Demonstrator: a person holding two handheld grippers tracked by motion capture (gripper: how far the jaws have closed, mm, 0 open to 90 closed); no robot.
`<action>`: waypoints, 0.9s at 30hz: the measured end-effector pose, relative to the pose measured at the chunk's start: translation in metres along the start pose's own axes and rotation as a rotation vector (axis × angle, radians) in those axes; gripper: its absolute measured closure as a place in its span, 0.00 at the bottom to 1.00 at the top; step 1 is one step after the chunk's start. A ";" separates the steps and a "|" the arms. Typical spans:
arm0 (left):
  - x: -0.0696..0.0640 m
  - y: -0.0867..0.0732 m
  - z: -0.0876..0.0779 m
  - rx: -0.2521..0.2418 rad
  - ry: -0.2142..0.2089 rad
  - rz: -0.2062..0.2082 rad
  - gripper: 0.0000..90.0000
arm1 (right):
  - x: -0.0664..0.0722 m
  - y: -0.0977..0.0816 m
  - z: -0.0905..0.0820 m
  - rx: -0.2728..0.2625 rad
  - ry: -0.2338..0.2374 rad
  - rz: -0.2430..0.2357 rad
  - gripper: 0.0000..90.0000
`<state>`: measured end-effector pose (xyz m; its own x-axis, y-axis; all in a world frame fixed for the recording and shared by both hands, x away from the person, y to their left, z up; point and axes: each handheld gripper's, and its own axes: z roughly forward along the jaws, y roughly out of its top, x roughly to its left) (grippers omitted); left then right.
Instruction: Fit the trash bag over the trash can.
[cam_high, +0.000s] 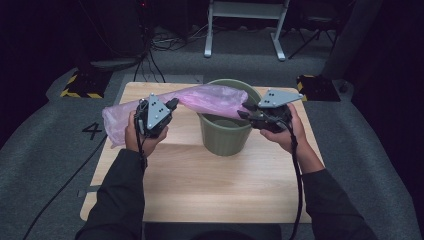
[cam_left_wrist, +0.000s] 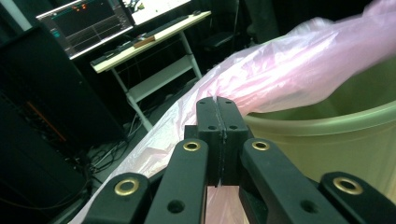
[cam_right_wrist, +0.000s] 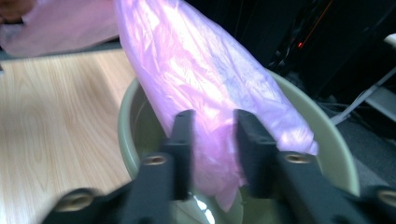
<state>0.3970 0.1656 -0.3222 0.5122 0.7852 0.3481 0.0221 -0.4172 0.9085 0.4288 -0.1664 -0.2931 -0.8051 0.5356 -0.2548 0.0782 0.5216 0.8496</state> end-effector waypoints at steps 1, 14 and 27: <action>-0.002 0.001 0.001 -0.002 -0.011 -0.004 1.00 | -0.001 0.001 0.006 0.024 0.016 0.003 0.91; -0.026 0.012 0.018 -0.036 -0.122 0.005 1.00 | -0.008 0.001 0.047 0.184 0.069 0.135 0.76; -0.061 0.024 0.040 -0.024 -0.216 0.040 1.00 | 0.005 -0.001 0.036 0.088 0.083 0.071 0.35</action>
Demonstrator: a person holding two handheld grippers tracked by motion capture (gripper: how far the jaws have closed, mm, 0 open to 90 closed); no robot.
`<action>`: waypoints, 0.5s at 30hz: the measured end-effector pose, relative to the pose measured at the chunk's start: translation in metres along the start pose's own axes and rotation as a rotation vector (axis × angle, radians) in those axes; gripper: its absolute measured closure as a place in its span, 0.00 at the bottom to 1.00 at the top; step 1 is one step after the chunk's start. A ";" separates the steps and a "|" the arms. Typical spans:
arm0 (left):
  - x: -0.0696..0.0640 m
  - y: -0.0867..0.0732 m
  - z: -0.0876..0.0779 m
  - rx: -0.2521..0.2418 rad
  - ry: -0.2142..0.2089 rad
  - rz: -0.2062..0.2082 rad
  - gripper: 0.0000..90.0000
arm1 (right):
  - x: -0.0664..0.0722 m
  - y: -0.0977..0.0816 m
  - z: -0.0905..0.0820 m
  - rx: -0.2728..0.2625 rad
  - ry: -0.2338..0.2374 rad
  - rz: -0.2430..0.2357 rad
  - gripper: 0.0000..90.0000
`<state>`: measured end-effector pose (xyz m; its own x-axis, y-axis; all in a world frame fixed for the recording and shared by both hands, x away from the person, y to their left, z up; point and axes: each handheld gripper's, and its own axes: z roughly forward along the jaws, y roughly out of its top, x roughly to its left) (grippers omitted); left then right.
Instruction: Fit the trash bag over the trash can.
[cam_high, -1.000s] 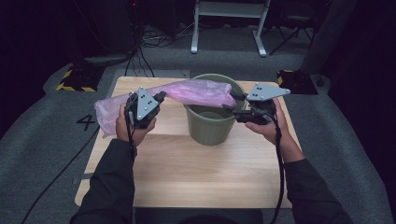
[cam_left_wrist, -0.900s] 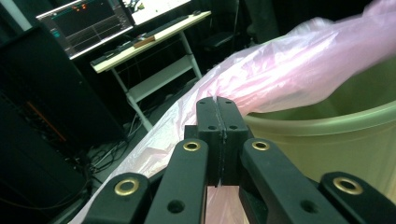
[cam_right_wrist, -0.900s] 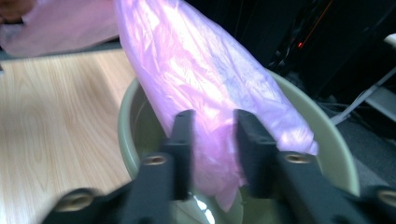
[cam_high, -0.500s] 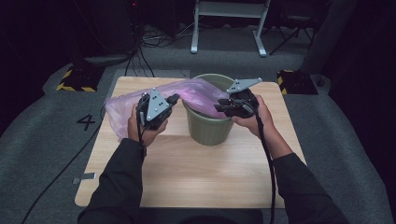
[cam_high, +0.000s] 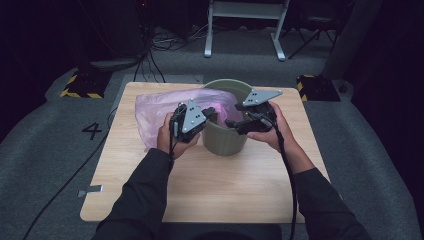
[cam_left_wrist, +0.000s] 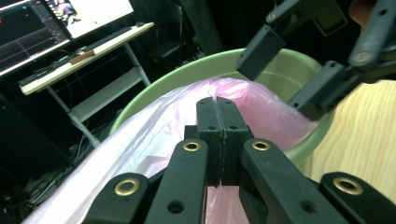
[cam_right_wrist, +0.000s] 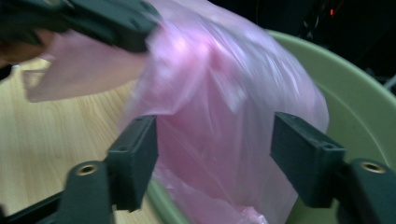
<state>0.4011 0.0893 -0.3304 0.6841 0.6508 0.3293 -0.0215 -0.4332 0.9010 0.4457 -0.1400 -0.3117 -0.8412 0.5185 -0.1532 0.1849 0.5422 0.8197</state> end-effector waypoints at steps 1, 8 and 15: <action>0.000 0.000 0.000 0.000 0.000 0.000 1.00 | 0.002 0.000 -0.002 -0.013 0.003 -0.009 0.33; -0.011 0.006 0.002 -0.012 -0.038 0.021 1.00 | 0.013 0.004 -0.003 -0.051 -0.035 -0.061 0.50; -0.011 0.007 -0.004 -0.010 -0.068 0.007 0.89 | 0.015 0.000 0.001 -0.058 -0.030 -0.089 0.88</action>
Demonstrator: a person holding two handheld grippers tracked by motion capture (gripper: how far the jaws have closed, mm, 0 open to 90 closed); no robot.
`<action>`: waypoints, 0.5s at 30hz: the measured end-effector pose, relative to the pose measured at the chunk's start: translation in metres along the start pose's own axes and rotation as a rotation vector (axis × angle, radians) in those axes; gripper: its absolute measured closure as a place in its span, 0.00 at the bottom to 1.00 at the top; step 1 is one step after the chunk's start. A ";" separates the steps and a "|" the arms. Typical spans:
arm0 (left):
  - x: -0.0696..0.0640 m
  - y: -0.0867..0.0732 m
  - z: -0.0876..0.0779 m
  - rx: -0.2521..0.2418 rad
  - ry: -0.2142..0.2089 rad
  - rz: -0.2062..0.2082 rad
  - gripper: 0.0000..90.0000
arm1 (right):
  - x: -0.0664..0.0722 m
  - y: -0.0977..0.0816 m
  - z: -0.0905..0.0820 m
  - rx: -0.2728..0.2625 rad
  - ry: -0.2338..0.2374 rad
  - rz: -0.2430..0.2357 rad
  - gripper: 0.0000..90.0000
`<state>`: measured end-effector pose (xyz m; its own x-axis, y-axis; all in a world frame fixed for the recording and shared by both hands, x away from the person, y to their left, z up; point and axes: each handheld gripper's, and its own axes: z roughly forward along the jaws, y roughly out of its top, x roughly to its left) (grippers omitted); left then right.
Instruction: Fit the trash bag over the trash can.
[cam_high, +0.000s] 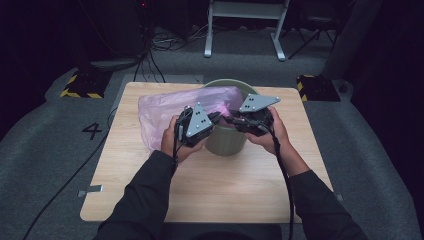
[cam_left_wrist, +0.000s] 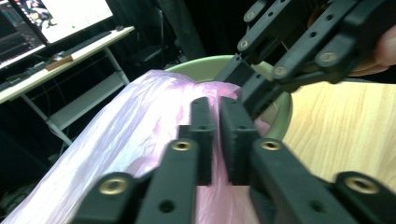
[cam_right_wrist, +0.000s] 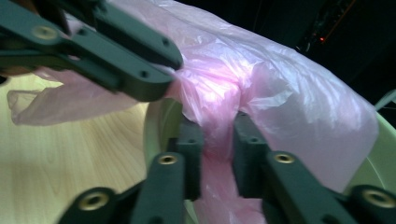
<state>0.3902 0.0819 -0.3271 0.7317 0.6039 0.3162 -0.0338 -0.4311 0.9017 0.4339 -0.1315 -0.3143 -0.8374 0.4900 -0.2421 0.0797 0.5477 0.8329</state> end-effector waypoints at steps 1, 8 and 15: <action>0.000 0.000 -0.003 0.006 -0.011 -0.020 0.81 | -0.001 -0.002 0.000 0.005 -0.016 0.002 0.92; -0.007 -0.002 -0.028 0.118 0.014 -0.053 0.39 | -0.010 -0.009 -0.002 0.010 -0.043 0.055 0.93; -0.010 -0.029 -0.052 0.110 -0.050 -0.164 0.24 | -0.018 -0.019 -0.005 0.022 -0.065 0.109 0.94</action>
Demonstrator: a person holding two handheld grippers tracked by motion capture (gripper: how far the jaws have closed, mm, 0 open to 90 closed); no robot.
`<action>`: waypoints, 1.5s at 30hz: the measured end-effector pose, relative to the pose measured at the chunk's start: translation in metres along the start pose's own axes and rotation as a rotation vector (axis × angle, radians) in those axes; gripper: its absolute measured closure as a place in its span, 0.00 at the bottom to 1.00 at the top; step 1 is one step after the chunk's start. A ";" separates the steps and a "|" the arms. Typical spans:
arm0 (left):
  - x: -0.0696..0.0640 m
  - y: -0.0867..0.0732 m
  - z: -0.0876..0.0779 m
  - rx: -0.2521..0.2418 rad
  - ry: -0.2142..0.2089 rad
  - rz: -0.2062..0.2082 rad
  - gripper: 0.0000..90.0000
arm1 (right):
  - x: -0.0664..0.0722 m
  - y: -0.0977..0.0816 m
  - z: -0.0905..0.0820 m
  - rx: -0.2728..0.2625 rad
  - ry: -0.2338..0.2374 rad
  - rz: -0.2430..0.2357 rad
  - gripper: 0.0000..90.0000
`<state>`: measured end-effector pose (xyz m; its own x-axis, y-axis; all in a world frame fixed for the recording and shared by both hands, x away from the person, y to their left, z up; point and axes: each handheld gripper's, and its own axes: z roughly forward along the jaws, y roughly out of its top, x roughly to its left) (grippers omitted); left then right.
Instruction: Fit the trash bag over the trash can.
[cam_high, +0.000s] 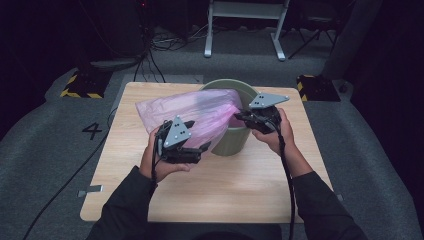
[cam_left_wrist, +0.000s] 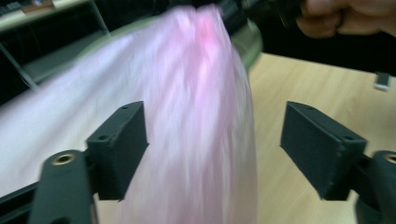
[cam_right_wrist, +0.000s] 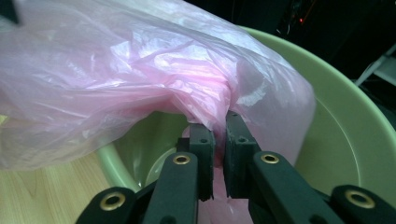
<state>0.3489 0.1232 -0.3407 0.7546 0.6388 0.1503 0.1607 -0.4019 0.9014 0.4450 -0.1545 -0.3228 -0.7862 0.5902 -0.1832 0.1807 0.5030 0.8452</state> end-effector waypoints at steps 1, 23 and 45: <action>-0.002 -0.005 -0.002 0.010 -0.003 -0.002 0.23 | -0.002 -0.001 0.000 0.002 -0.002 0.008 0.94; 0.014 -0.038 -0.002 -0.007 0.059 0.057 0.94 | -0.036 -0.023 -0.008 0.031 -0.041 0.101 0.70; 0.004 0.026 0.011 -0.092 0.031 0.154 0.97 | 0.015 0.006 -0.028 -0.109 0.163 -0.089 0.29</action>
<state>0.3633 0.1085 -0.3207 0.7457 0.5946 0.3007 -0.0151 -0.4361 0.8998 0.4177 -0.1605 -0.3058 -0.8829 0.4324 -0.1831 0.0484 0.4716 0.8805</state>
